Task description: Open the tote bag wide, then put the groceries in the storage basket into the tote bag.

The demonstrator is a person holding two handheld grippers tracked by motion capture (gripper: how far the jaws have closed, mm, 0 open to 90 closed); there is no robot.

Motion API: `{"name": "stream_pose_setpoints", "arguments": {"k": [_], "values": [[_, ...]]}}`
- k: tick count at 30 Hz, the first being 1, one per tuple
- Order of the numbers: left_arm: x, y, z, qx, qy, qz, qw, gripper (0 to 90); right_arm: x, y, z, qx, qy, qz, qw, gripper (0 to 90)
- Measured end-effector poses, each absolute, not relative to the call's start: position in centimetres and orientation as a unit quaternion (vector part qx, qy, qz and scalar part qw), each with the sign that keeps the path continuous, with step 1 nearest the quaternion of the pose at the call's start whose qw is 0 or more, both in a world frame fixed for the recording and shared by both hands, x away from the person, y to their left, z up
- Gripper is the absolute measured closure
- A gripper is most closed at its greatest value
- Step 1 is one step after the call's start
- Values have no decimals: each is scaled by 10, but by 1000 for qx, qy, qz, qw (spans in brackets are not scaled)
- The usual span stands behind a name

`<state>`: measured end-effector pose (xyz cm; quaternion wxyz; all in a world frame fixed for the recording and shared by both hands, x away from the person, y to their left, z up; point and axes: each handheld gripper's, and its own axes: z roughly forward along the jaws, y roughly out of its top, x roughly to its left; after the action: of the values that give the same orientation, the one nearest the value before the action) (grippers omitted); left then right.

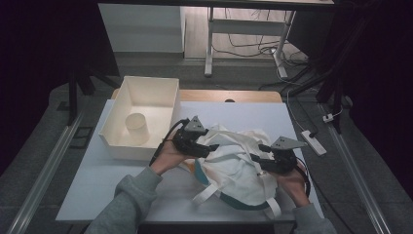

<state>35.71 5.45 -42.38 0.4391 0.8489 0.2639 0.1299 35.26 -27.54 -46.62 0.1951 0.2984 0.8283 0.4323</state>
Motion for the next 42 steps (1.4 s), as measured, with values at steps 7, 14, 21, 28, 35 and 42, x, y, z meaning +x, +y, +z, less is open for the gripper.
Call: {"name": "stream_pose_setpoints", "arguments": {"k": [7,14,21,28,35,42], "values": [[343,74,-412,841,280,147,440,328,352,-278,-469,296,829,432,199,449],[327,103,-402,825,301,173,446,329,349,-281,-469,295,829,430,203,449],[323,129,-401,816,332,214,423,331,345,-285,-466,304,812,444,227,472],[330,145,-402,813,344,213,419,327,344,-282,-471,296,821,437,216,468],[337,161,-404,803,370,216,414,321,343,-279,-472,284,830,432,209,467],[341,172,-403,792,389,237,405,314,342,-276,-472,283,832,430,206,468]]}}
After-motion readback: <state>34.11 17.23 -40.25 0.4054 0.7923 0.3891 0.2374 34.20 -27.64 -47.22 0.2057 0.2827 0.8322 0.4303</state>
